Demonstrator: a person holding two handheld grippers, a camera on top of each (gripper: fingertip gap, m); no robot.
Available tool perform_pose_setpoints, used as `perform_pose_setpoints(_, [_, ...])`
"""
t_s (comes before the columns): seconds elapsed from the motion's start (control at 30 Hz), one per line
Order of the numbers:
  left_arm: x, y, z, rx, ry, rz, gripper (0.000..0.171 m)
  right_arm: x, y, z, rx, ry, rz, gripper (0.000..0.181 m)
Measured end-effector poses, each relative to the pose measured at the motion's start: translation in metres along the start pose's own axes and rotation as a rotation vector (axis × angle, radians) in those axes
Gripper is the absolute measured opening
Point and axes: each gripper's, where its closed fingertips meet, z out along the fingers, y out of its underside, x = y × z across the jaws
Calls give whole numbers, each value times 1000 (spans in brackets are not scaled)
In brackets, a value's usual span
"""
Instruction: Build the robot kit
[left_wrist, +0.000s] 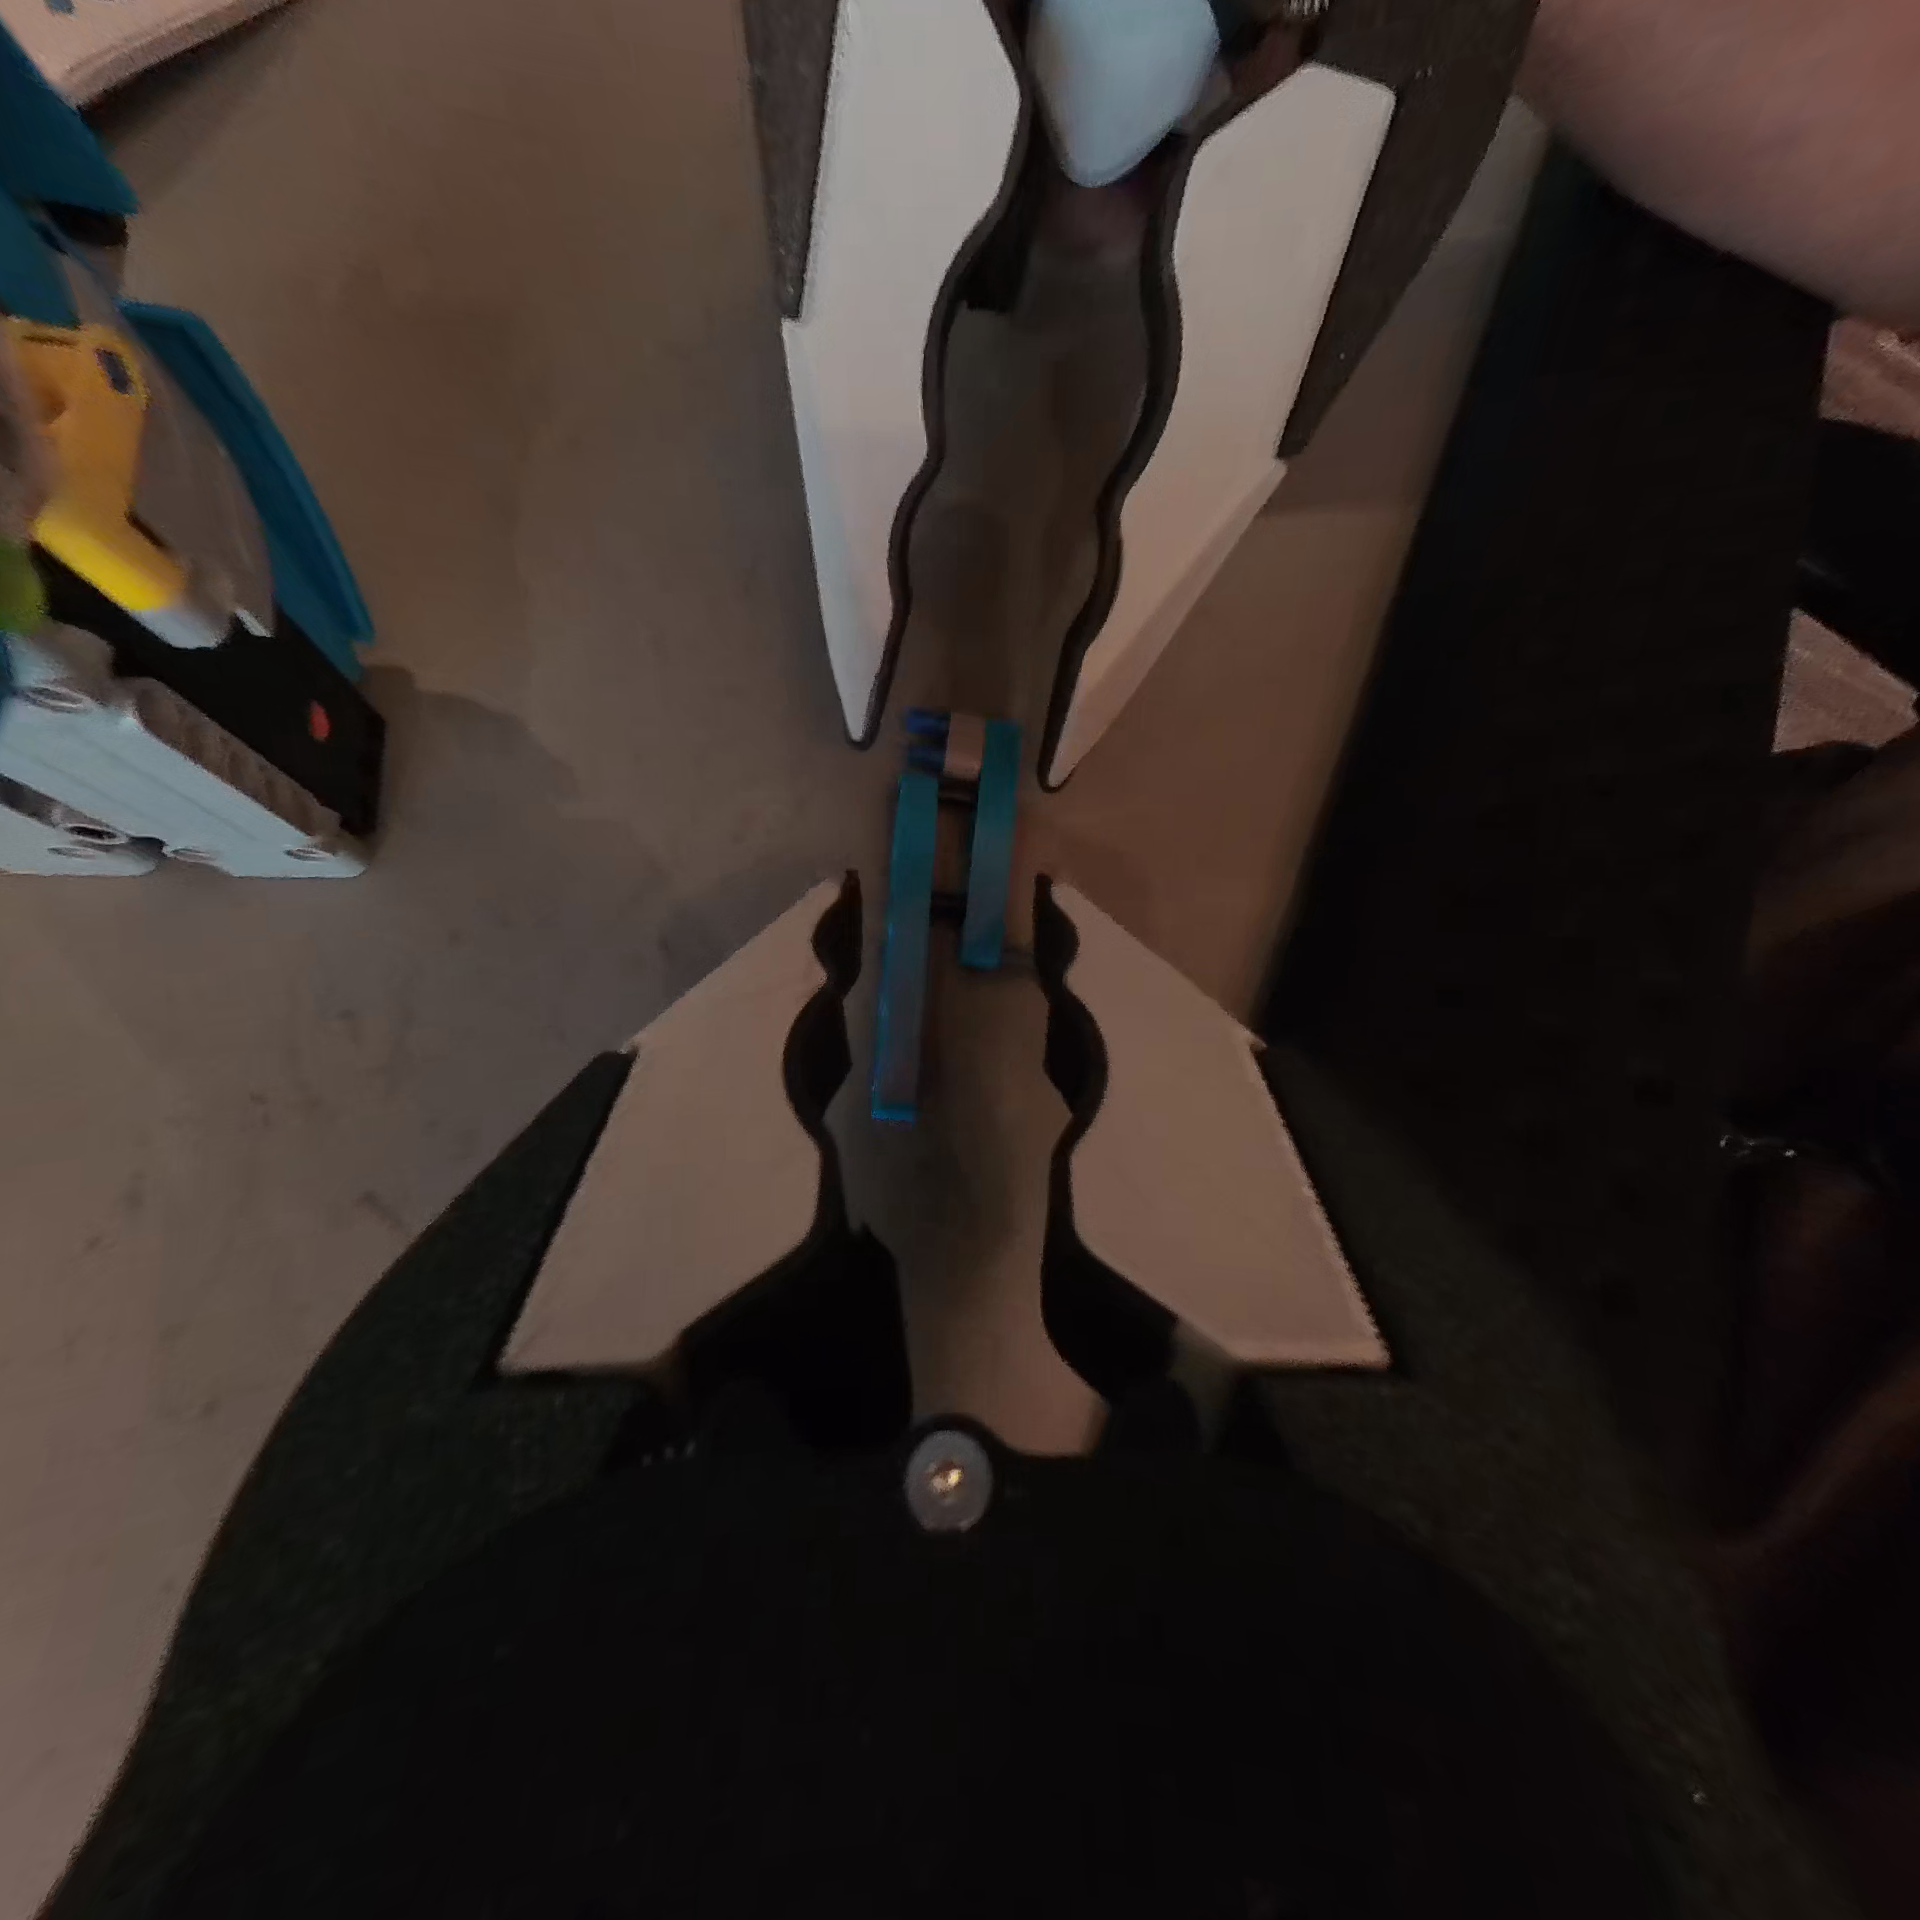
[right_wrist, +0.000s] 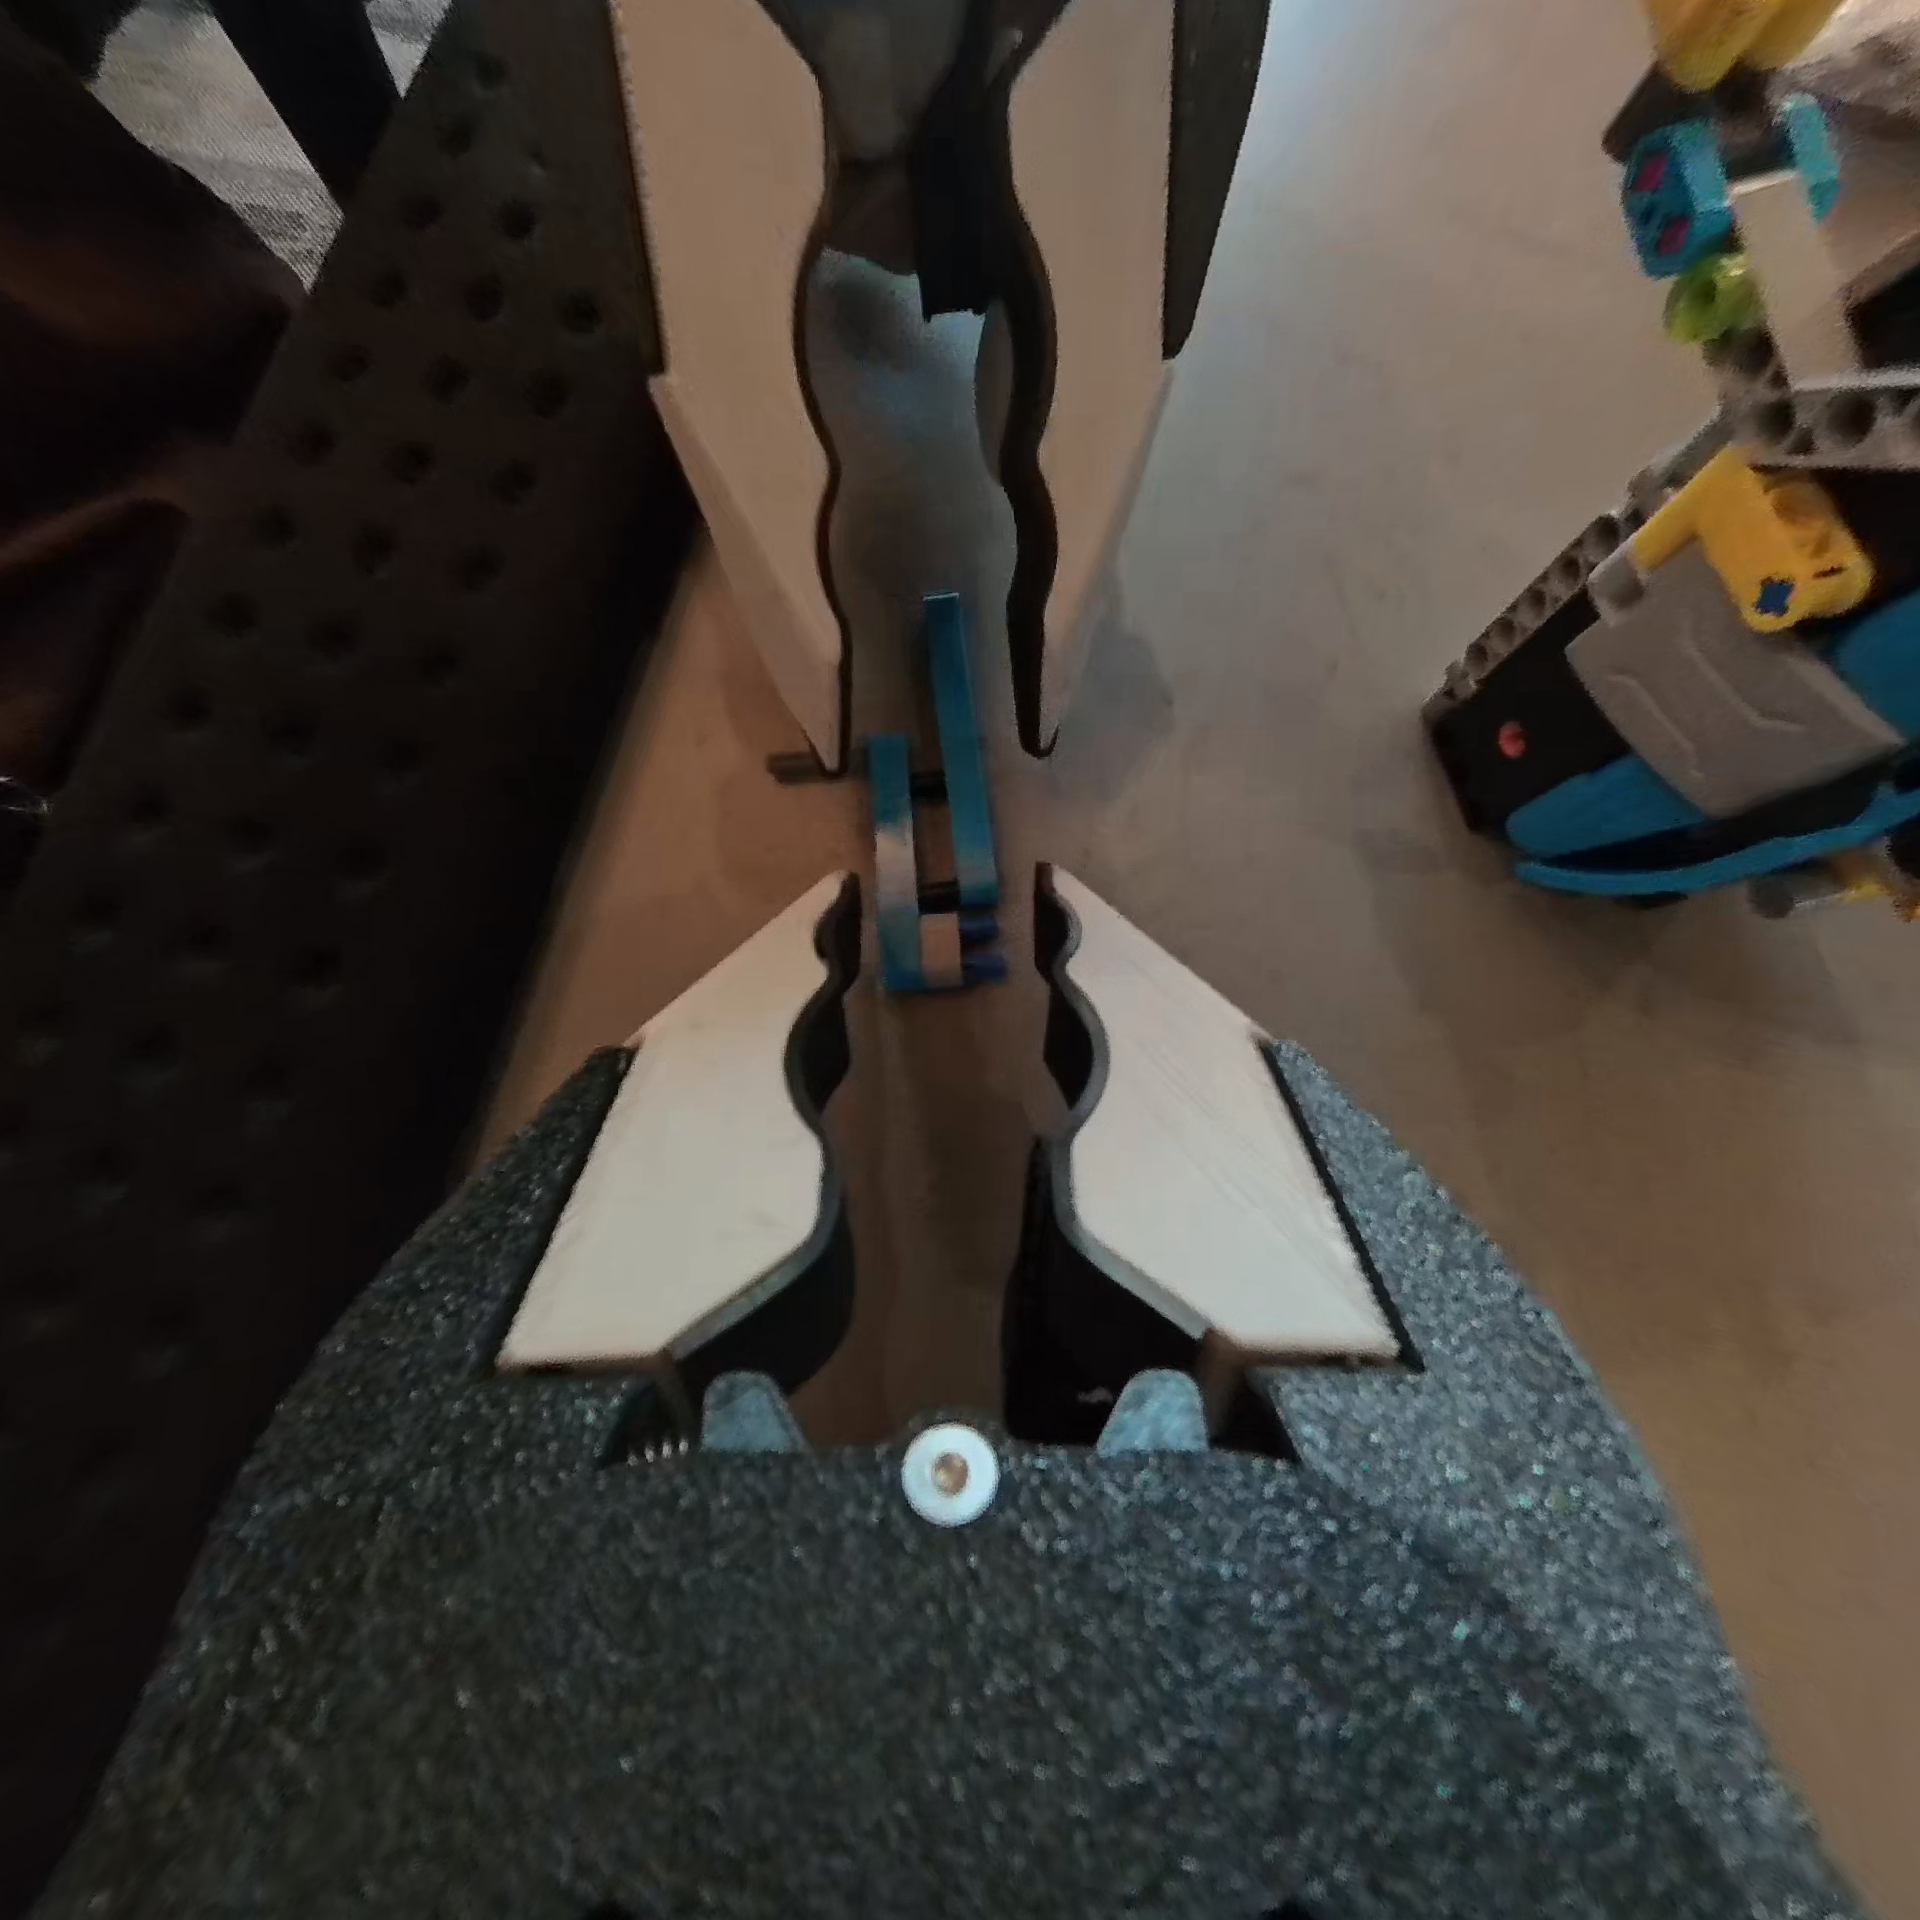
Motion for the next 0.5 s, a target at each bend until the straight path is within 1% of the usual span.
perform_pose_setpoints(0.1, [3, 7, 3, -33, 14, 21, 24, -1, 3, 7, -29, 11, -33, 29])
perform_pose_setpoints(0.17, [2, 7, 2, -36, 12, 17, 24, -2, 5, 9, -33, 5, -35, 24])
perform_pose_setpoints(0.27, [1, 10, 2, -43, 24, -2, 21, -1, 6, 10, -22, -10, -20, 24])
perform_pose_setpoints(0.5, [2, 11, 3, -43, 28, -3, 20, 0, 7, 13, -2, -30, -11, 25])
